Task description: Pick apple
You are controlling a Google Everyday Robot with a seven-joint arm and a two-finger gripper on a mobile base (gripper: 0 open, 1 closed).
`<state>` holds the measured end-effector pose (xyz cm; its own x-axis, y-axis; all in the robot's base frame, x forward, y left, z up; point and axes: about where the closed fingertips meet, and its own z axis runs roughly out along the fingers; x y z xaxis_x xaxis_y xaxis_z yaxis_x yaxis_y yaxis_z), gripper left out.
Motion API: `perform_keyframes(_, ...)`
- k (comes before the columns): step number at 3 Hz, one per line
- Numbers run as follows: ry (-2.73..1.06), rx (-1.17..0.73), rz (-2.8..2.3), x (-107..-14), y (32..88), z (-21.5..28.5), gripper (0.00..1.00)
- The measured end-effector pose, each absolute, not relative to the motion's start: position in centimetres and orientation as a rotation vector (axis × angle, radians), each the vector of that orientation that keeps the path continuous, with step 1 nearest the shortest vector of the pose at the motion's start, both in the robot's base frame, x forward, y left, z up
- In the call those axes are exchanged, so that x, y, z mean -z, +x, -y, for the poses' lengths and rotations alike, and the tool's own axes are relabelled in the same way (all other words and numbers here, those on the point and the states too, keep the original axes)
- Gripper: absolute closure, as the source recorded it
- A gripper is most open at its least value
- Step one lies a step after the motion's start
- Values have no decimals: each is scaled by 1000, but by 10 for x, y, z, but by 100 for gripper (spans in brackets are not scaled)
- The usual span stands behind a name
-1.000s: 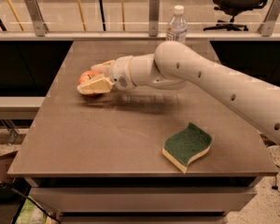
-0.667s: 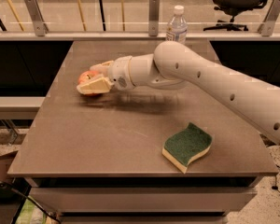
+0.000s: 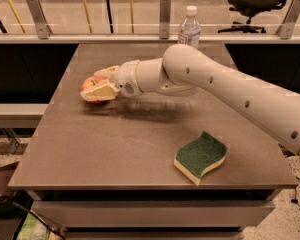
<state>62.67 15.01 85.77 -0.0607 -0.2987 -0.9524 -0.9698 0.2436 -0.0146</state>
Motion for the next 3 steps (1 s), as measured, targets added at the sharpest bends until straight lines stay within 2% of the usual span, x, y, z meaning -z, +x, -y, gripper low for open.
perform_keyframes(3,-1143,-987,-1458,-893,631,-141,100)
